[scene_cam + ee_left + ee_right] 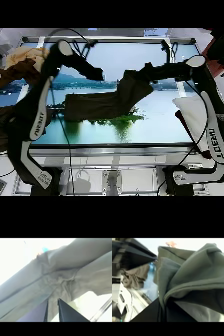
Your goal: Fold the shirts.
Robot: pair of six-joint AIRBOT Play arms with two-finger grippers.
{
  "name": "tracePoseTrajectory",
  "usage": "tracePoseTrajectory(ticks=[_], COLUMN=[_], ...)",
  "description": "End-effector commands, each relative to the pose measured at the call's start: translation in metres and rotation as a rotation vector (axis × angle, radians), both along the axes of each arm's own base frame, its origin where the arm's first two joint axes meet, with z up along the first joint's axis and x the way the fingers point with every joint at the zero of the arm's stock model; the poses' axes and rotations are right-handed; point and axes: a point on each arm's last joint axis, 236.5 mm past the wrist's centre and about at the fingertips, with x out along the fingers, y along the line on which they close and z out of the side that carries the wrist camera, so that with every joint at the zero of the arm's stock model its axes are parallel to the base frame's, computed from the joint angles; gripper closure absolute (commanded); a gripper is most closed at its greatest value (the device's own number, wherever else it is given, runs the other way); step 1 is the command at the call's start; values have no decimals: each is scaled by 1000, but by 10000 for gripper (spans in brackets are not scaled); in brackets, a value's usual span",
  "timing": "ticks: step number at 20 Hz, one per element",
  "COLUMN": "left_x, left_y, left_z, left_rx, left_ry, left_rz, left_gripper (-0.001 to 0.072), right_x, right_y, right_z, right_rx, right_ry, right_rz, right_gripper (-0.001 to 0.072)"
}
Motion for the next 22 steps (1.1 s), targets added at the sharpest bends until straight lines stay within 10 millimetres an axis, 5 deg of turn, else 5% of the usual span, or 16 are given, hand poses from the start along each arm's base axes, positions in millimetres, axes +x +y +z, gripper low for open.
tracePoseTrajectory(ticks=[1, 5, 9, 11, 12, 16, 18, 22], left_x=[-2, -14, -23, -26, -26, -25, -25, -17], left_y=[51, 85, 91, 93, 95, 103, 109, 127], left_z=[79, 127, 117, 100, 93, 87, 83, 77], left_rx=[-29, -29, -8, 13, 27, 59, 88, 164], left_ry=[-147, -254, -209, -169, -158, -152, -147, -167], left_rz=[89, 131, 121, 115, 113, 121, 122, 161], left_gripper=[572, 574, 574, 574, 574, 574, 574, 574], right_x=[10, -9, -3, -5, -3, 24, 41, 49], right_y=[72, 180, 254, 265, 265, 235, 199, 88], right_z=[7, -23, -37, -30, -26, -39, -65, -139], right_rx=[14, 67, 222, 229, 221, 131, 3, -251], right_ry=[-57, -54, -100, -206, -253, -285, -265, 15], right_rz=[-75, -87, -312, -365, -371, -341, -269, -181], right_gripper=[685, 684, 650, 285, 199, 206, 206, 206])
